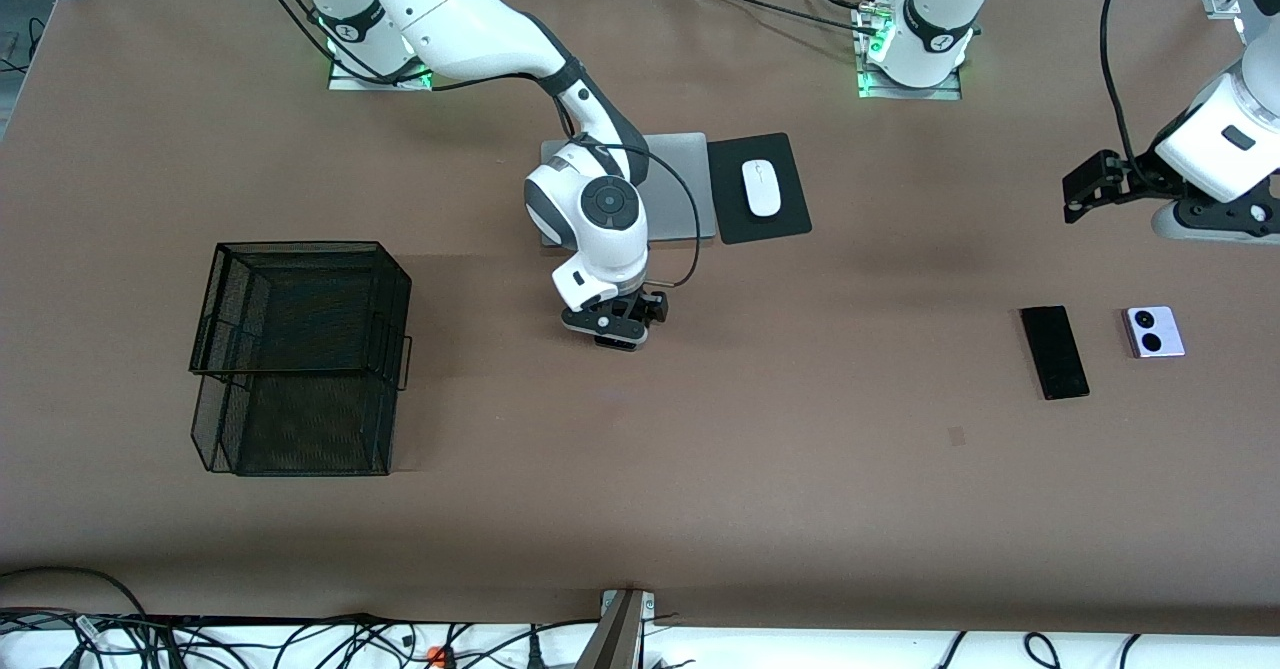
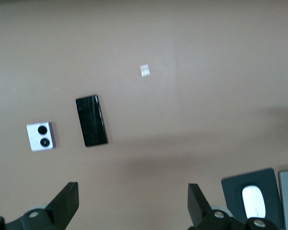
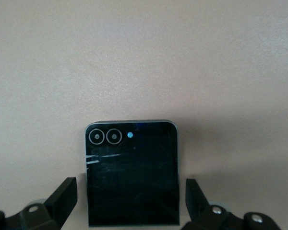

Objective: Place phones with both arms
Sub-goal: 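Carry the flip phone into the mesh basket and open the right gripper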

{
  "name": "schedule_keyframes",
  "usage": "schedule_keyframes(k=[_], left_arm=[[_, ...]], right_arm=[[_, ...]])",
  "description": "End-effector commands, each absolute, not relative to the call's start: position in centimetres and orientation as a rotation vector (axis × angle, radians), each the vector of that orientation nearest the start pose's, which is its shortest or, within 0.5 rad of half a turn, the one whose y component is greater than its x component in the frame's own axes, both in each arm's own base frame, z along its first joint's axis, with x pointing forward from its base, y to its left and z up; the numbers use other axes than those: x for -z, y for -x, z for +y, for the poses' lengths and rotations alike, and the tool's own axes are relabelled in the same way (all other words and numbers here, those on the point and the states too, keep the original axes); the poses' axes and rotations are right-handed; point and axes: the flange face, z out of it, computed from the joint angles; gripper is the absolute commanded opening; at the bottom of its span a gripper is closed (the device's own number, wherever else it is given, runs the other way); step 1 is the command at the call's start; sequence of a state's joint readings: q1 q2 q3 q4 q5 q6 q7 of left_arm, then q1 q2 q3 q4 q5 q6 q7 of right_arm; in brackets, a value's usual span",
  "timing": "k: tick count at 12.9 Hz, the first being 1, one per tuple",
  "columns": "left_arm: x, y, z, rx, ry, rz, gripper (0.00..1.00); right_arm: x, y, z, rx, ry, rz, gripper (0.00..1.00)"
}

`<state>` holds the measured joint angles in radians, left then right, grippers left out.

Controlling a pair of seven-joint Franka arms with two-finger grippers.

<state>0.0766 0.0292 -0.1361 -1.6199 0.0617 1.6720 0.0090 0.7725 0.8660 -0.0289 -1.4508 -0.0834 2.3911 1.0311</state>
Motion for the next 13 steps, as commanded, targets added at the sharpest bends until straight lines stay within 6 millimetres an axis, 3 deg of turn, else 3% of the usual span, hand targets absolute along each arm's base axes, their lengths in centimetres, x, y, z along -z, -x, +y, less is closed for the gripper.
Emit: schedule_keyframes(k=[1, 2, 4, 5, 6, 9, 11, 13], left_arm=[[-59.7, -59.1, -2.5, 0.171, 3.063, 0.152, 1.00], [-59.8, -59.2, -2.6, 0.181, 3.061, 0.157, 1.00], [-60.0, -59.0, -3.3, 0.180, 3.061, 0.171, 1.00], [-60.3, -59.0, -3.3, 0.187, 3.061, 0.170, 1.00], [-60.2, -59.0, -3.3, 0.183, 3.063, 0.168, 1.00], [-60.3, -59.0, -3.8, 0.176, 3.065, 0.181, 1.00], [-60.6, -58.9, -4.0, 0.176, 3.062, 0.187, 1.00], [-60.5, -58.8, -4.0, 0.150, 3.062, 0.186, 1.00]], right_arm=[[-17.0, -53.3, 49.6, 0.200, 3.117, 0.282, 0.95], [-17.0, -53.2, 49.7, 0.201, 3.118, 0.275, 0.75], [-17.3, -53.3, 49.8, 0.207, 3.117, 0.262, 0.20], [-17.6, -53.4, 49.9, 0.212, 3.114, 0.250, 0.06], [-17.9, -53.6, 49.8, 0.211, 3.117, 0.231, 0.00], [-20.7, -54.2, 49.7, 0.196, 3.141, 0.236, 0.00], [-25.1, -54.8, 49.8, 0.154, 3.173, 0.238, 0.00], [-31.5, -56.0, 48.7, 0.117, 3.195, 0.285, 0.00]])
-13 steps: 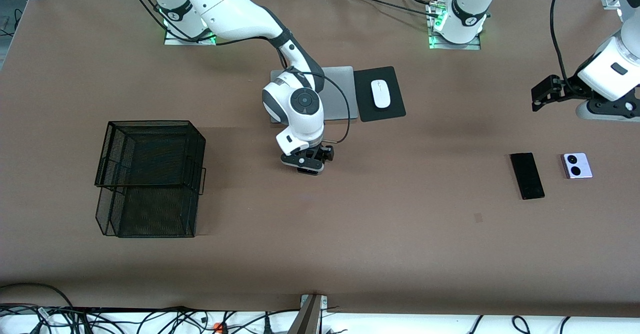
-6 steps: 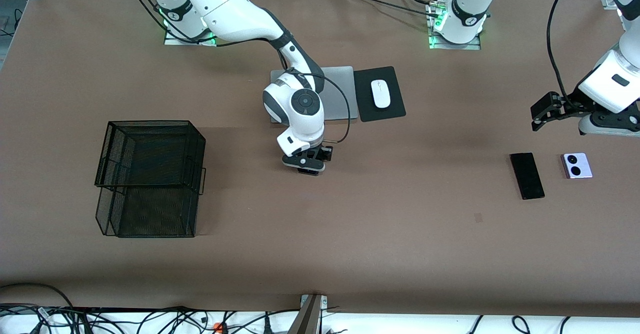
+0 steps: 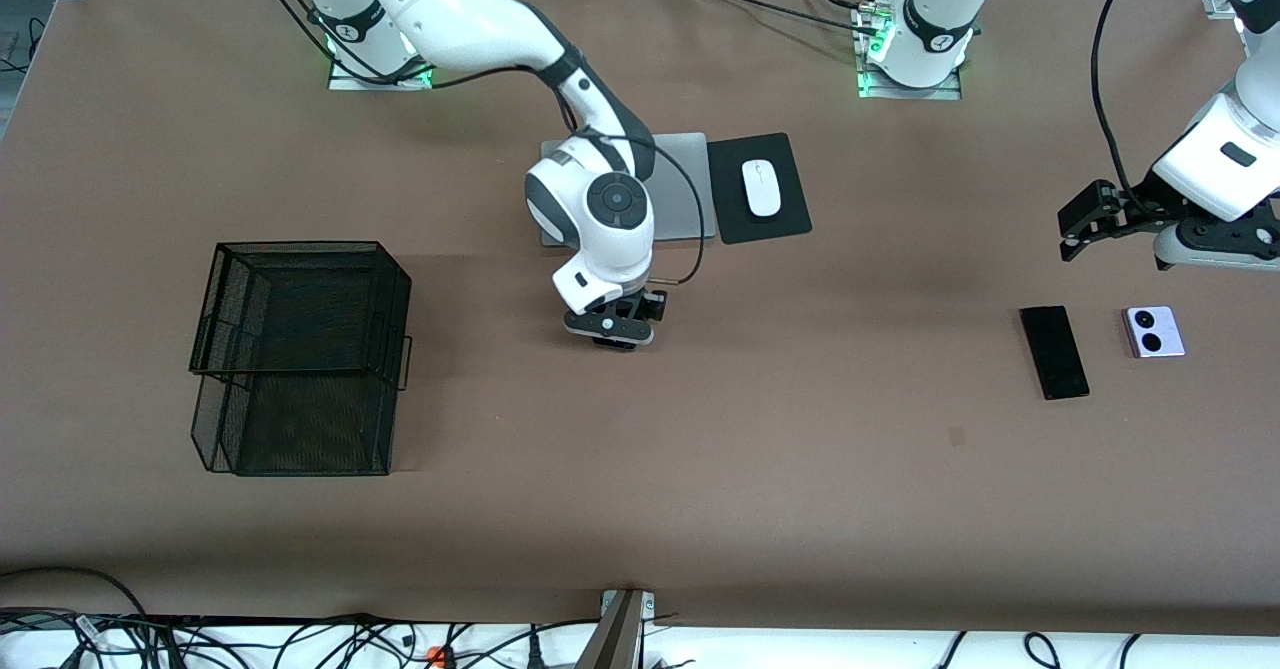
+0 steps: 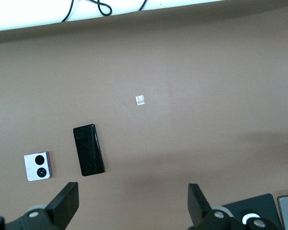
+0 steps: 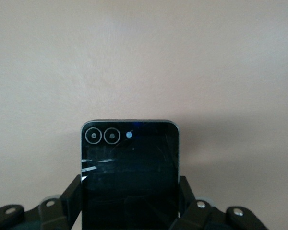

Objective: Place phones with both arms
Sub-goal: 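Carry the flip phone into the mesh basket and open the right gripper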

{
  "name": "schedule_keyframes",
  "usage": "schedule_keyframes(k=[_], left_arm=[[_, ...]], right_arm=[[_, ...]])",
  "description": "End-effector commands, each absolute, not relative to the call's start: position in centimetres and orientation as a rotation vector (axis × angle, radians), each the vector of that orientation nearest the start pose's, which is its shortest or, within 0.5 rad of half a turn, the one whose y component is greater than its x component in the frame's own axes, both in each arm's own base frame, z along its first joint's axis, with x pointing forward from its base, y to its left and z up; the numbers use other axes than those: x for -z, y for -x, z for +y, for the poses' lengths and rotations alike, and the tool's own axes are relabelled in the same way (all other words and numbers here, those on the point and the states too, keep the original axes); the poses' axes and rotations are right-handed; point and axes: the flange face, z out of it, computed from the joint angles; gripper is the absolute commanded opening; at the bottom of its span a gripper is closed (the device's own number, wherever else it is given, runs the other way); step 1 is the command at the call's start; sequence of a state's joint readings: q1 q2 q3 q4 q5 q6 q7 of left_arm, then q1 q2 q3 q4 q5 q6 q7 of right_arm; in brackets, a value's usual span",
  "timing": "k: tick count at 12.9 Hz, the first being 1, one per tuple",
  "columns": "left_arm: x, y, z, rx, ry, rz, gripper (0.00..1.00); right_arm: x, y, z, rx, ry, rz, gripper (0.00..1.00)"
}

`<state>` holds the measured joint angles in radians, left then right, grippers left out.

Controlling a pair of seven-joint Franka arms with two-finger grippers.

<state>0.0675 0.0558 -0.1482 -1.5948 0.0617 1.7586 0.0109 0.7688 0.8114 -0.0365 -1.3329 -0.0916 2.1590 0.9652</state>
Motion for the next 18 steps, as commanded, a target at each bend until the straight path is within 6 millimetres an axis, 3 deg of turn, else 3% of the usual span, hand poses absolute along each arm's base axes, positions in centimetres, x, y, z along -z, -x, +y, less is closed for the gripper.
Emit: schedule_keyframes(k=[1, 4, 7, 9, 15, 18], left_arm=[[-60.4, -58.7, -4.0, 0.136, 3.063, 0.186, 1.00], [-60.4, -58.6, -3.9, 0.127, 3.063, 0.183, 1.00], [-60.4, -58.6, -4.0, 0.125, 3.063, 0.183, 1.00], [-60.6, -58.6, -4.0, 0.129, 3.063, 0.183, 1.00], [-60.5, -58.6, -4.0, 0.122, 3.065, 0.182, 1.00], [-60.5, -58.6, -4.0, 0.122, 3.063, 0.182, 1.00]], right_arm=[[-34.5, -56.4, 47.7, 0.084, 3.200, 0.289, 0.00], [-42.9, -57.1, 43.5, -0.025, 3.153, 0.209, 0.00], [-46.0, -58.7, 35.0, -0.081, 3.215, 0.117, 0.00], [-46.3, -59.0, 28.9, -0.074, 3.223, 0.054, 0.00], [-44.1, -58.7, 6.0, -0.061, 3.191, -0.229, 0.00], [-40.3, -57.9, -1.0, 0.013, 3.190, -0.310, 0.00]])
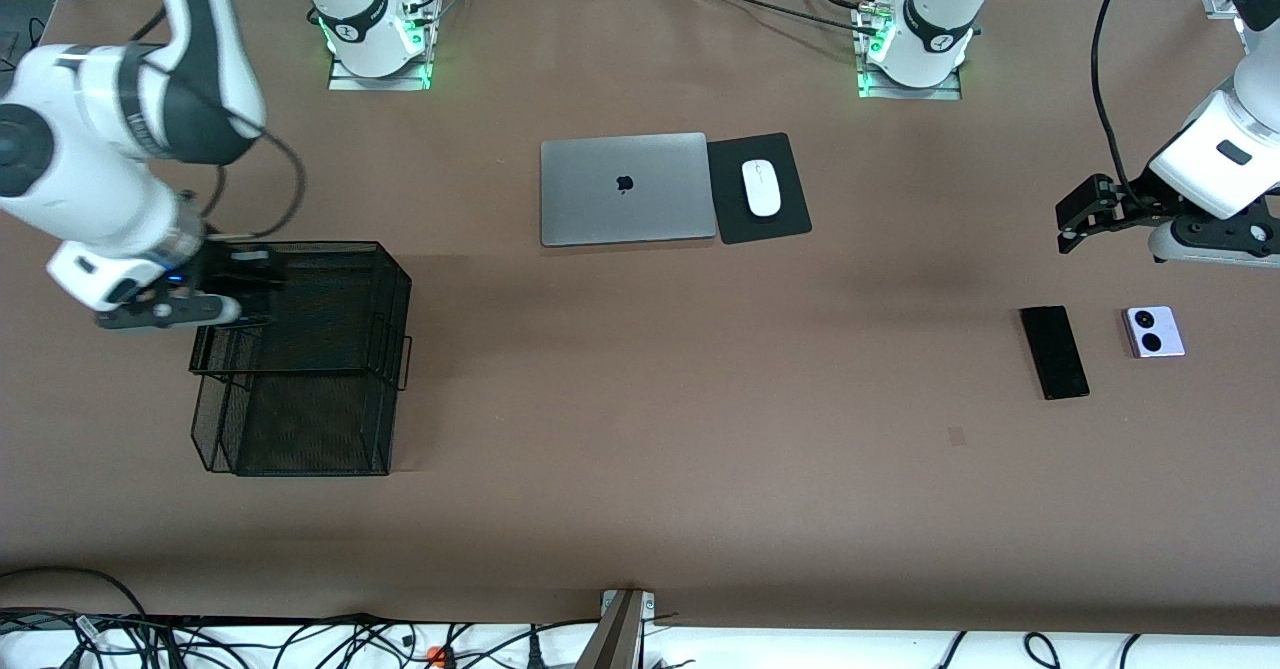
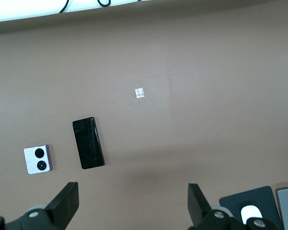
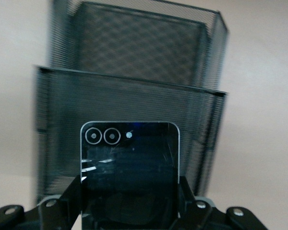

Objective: Place phones with both arms
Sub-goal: 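Carry the flip phone into the mesh basket and open the right gripper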

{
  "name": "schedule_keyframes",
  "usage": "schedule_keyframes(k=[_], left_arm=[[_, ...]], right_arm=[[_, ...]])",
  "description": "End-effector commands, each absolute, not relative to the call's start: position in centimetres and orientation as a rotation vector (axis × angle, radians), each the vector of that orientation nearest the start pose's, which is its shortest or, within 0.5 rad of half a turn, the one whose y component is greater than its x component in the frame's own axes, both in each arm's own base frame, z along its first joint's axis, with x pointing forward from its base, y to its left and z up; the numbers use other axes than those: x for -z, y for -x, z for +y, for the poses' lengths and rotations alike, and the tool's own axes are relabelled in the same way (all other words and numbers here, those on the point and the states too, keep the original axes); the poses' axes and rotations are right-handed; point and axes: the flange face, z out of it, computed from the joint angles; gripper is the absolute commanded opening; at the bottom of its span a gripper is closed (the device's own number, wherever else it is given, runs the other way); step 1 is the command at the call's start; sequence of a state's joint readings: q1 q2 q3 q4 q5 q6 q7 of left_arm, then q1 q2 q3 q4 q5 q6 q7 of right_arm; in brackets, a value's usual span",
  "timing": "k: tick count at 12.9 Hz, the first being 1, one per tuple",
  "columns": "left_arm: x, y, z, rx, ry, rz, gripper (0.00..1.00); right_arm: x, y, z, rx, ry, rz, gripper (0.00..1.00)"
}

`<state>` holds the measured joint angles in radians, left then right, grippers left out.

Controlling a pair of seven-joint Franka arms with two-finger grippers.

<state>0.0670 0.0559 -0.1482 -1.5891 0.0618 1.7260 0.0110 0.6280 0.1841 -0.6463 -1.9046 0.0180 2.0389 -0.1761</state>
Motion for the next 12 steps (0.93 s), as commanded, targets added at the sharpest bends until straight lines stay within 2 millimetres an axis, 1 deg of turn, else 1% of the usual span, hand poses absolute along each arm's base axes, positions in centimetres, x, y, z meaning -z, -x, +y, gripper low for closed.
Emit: schedule_keyframes(k=[1, 2, 4, 6, 8, 9, 10, 11, 12], left_arm=[[-60.5, -58.6, -4.0, 0.122, 3.063, 0.182, 1.00], [-60.5, -58.6, -4.1, 0.122, 3.065, 0.185, 1.00], [-60.5, -58.6, -4.1, 0.122, 3.065, 0.185, 1.00], [-60.5, -58.6, -4.1, 0.122, 3.065, 0.185, 1.00], [-60.4, -58.5, -4.1, 0.113, 3.070, 0.184, 1.00], [-60.5, -58.5, -4.1, 0.115, 3.070, 0.184, 1.00], [-60.5, -58.5, -4.1, 0.115, 3.070, 0.184, 1.00], [-60.4, -58.5, -4.1, 0.113, 3.068, 0.184, 1.00], [-60.5, -58.5, -4.2, 0.115, 3.066, 0.186, 1.00]], right_arm=[[-38.7, -57.6, -2.3, 0.028, 3.161, -0.290, 0.00], [-36.7, -57.2, -3.6, 0.019, 3.146, -0.273, 0.00], [-34.5, -57.1, -4.2, 0.003, 3.158, -0.250, 0.00], [-33.2, -57.1, -5.4, -0.034, 3.175, -0.212, 0.00], [-31.5, -57.1, -5.3, -0.071, 3.159, -0.147, 0.00], [-31.0, -57.2, -5.2, -0.080, 3.148, -0.125, 0.00], [-30.9, -57.2, -5.2, -0.087, 3.148, -0.111, 0.05], [-31.1, -57.2, -5.1, -0.084, 3.147, -0.104, 0.25], [-31.4, -57.5, -5.1, -0.075, 3.148, -0.106, 0.84]])
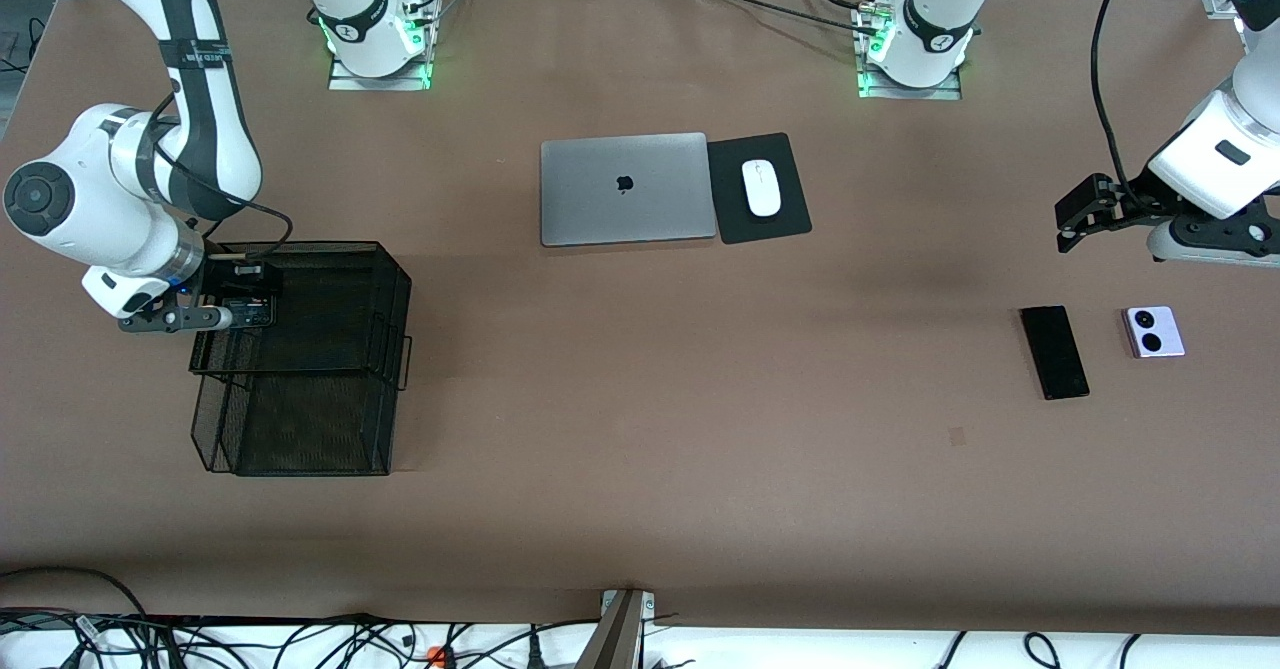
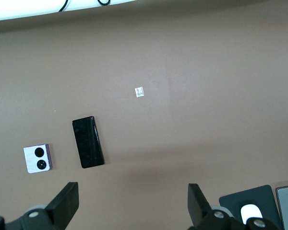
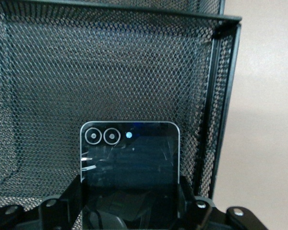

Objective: Place phones with both arms
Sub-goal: 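Carry the flip phone into the mesh basket and open the right gripper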

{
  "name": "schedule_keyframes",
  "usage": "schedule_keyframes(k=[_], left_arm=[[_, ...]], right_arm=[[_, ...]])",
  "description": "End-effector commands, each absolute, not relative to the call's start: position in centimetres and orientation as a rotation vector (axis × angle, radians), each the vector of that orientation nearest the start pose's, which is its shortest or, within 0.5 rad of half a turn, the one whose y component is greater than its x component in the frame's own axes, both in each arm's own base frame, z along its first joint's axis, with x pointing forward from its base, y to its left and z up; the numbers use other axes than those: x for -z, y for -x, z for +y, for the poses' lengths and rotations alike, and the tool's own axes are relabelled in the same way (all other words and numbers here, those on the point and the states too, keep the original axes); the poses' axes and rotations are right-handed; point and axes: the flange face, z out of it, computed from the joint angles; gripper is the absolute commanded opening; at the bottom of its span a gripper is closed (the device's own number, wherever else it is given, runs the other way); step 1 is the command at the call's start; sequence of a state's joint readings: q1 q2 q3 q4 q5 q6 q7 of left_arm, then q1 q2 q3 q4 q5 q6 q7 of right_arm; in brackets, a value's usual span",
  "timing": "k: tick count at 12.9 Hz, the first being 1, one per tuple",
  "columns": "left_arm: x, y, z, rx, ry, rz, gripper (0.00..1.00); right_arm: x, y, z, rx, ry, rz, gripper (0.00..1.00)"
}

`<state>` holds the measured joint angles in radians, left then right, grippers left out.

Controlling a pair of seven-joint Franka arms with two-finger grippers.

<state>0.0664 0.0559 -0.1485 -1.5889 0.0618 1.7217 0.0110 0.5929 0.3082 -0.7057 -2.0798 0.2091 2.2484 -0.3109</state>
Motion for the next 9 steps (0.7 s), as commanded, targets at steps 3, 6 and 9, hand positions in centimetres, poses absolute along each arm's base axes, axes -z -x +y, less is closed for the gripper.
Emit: schedule_keyframes(k=[3, 6, 9], left_arm=[[-60.4, -58.5, -4.2, 0.113, 3.066, 0.187, 1.00], [-60.4, -58.5, -4.2, 0.113, 3.065, 0.189, 1.00], [-60.5, -58.5, -4.2, 0.115, 3.065, 0.189, 1.00]], right_arm=[[-33.3, -58.5, -4.5, -0.056, 3.139, -0.104, 1.00], [-37.8, -60.2, -3.6, -0.091, 3.113, -0.100, 1.00], [-41.9, -60.6, -4.3, -0.149, 3.085, -0.084, 1.00]])
